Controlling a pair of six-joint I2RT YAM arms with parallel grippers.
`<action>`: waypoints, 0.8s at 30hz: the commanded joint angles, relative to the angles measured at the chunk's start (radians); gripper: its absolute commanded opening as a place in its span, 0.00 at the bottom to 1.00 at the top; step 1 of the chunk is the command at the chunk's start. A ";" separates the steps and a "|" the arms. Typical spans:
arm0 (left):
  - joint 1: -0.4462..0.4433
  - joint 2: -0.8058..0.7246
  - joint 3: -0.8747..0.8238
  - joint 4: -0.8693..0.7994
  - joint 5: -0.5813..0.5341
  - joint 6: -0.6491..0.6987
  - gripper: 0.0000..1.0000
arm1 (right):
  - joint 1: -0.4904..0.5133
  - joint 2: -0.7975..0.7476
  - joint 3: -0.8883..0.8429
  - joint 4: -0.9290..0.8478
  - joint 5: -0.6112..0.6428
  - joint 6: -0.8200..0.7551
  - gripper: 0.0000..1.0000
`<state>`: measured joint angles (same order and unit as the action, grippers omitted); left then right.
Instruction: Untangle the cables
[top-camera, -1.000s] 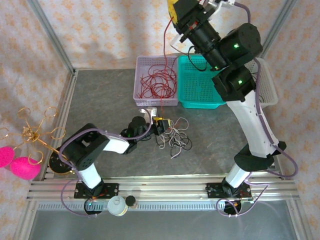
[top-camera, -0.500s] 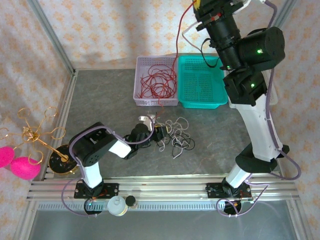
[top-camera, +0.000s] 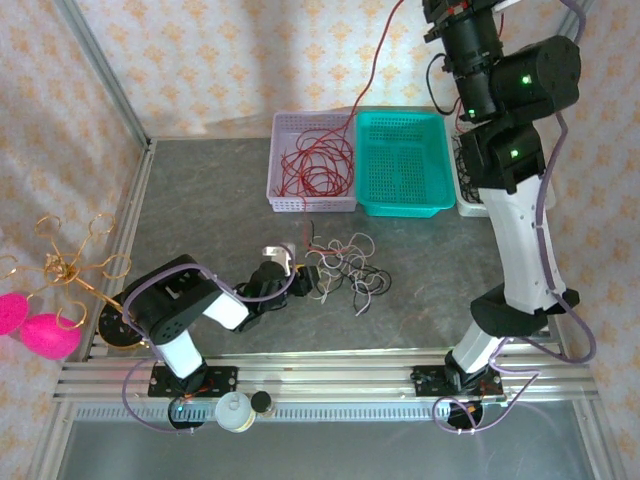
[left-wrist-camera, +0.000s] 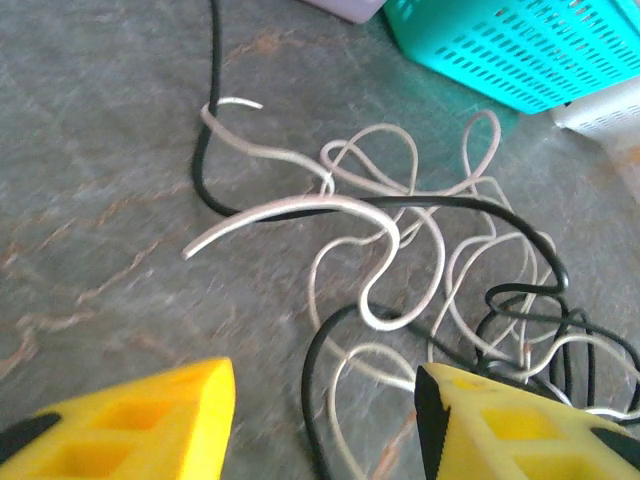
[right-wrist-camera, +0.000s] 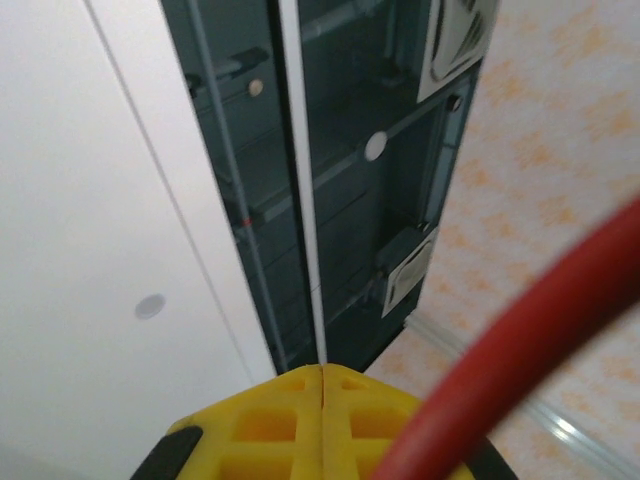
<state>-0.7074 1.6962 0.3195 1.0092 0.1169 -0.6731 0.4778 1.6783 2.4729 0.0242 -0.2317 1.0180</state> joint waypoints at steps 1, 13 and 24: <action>-0.010 -0.036 -0.053 0.000 -0.041 -0.027 0.53 | -0.064 0.002 0.031 0.020 -0.013 0.068 0.00; -0.022 -0.330 -0.034 -0.234 -0.044 0.015 0.53 | -0.090 0.072 0.032 0.025 -0.089 0.118 0.00; -0.023 -0.663 0.080 -0.599 0.005 -0.041 0.53 | -0.088 0.238 0.117 0.217 -0.089 0.116 0.00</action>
<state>-0.7254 1.0847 0.3786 0.5591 0.0978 -0.6918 0.3897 1.8870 2.5374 0.1169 -0.2958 1.1301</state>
